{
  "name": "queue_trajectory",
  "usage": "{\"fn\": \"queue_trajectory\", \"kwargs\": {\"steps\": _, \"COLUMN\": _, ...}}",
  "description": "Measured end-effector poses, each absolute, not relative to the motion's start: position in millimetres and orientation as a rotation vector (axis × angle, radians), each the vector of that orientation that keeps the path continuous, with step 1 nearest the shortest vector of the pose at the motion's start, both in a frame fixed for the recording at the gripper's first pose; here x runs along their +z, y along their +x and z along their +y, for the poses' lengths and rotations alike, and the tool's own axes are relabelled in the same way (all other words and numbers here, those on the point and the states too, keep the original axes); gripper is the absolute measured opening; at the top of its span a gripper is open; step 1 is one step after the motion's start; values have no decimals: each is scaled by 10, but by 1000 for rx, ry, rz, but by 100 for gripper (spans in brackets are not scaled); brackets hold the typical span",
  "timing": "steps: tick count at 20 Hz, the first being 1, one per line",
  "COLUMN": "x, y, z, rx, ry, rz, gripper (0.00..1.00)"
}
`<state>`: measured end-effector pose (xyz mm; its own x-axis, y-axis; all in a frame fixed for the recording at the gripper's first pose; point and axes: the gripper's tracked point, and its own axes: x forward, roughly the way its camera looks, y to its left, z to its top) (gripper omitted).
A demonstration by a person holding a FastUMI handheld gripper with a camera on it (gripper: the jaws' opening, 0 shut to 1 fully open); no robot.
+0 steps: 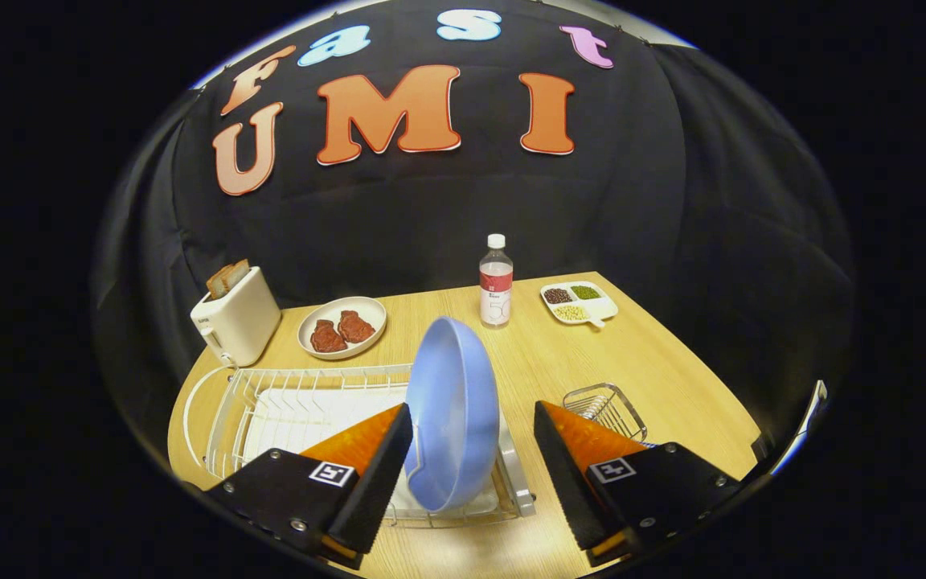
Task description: Take the plate from the dish rack, then take the spoon from the basket and place it into the plate.
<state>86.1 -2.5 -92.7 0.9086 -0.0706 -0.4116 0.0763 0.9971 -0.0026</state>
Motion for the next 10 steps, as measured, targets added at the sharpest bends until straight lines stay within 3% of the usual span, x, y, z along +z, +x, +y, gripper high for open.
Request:
{"fn": "queue_trajectory", "kwargs": {"steps": 8, "x": -1056, "y": 1060, "z": 81, "rx": -70, "ry": -4, "rz": 502, "gripper": 47}}
{"fn": "queue_trajectory", "kwargs": {"steps": 10, "x": -1066, "y": 1099, "z": 16, "rx": -109, "ry": -1, "rz": 524, "gripper": 29}}
